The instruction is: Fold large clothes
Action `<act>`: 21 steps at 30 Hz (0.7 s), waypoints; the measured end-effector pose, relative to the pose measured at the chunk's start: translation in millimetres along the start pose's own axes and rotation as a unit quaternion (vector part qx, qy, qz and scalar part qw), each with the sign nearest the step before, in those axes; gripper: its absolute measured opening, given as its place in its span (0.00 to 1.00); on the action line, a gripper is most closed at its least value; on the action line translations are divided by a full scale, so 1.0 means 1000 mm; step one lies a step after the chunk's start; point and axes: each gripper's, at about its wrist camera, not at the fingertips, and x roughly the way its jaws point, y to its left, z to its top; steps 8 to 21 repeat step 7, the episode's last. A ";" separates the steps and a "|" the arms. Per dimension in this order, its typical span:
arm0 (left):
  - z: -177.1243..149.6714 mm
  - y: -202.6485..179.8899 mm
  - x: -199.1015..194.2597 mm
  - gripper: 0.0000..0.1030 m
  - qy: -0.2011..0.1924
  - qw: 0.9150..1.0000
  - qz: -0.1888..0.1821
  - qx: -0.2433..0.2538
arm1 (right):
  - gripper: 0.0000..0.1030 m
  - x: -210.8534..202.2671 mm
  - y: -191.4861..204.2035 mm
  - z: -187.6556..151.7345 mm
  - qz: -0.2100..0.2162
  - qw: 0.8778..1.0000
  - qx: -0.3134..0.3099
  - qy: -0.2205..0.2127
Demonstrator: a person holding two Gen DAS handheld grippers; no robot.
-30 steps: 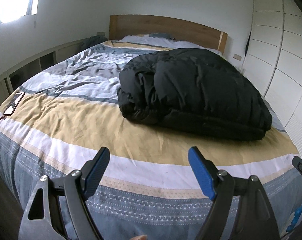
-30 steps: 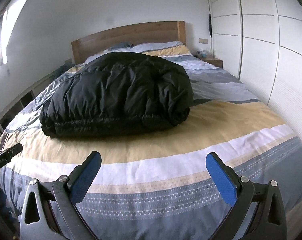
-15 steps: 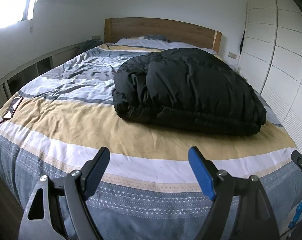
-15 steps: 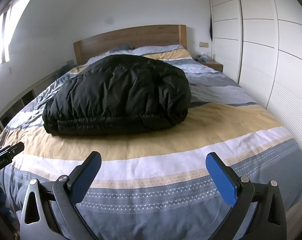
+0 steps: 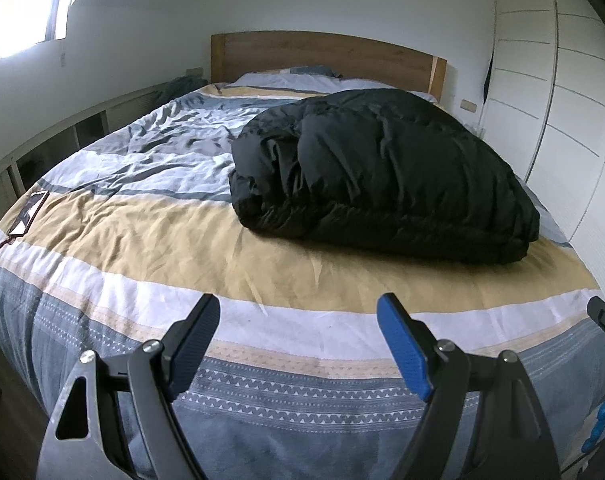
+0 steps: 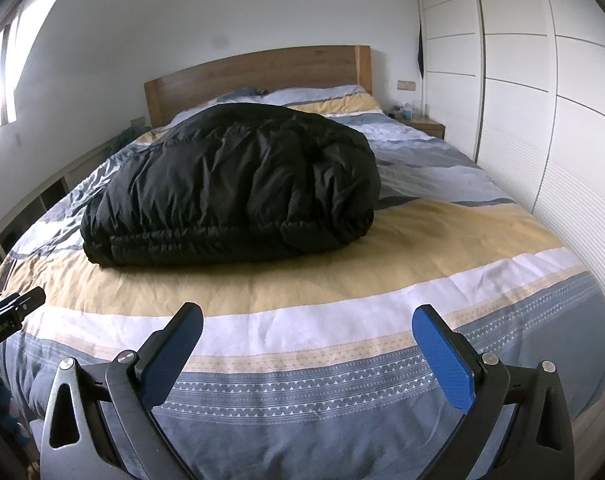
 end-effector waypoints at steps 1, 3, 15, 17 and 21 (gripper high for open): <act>0.000 0.001 0.001 0.78 0.001 1.000 0.001 0.000 | 1.00 0.000 0.000 0.000 0.000 1.000 0.000 0.000; -0.001 0.002 0.002 0.78 0.003 1.000 0.002 0.000 | 1.00 0.001 0.000 -0.001 -0.001 1.000 -0.001 0.000; -0.001 0.004 0.002 0.78 0.004 1.000 0.001 -0.001 | 1.00 0.002 0.000 -0.001 -0.001 1.000 0.000 0.000; -0.001 0.004 0.002 0.78 0.004 1.000 0.001 -0.001 | 1.00 0.002 0.000 -0.001 -0.001 1.000 0.000 0.000; -0.001 0.004 0.002 0.78 0.004 1.000 0.001 -0.001 | 1.00 0.002 0.000 -0.001 -0.001 1.000 0.000 0.000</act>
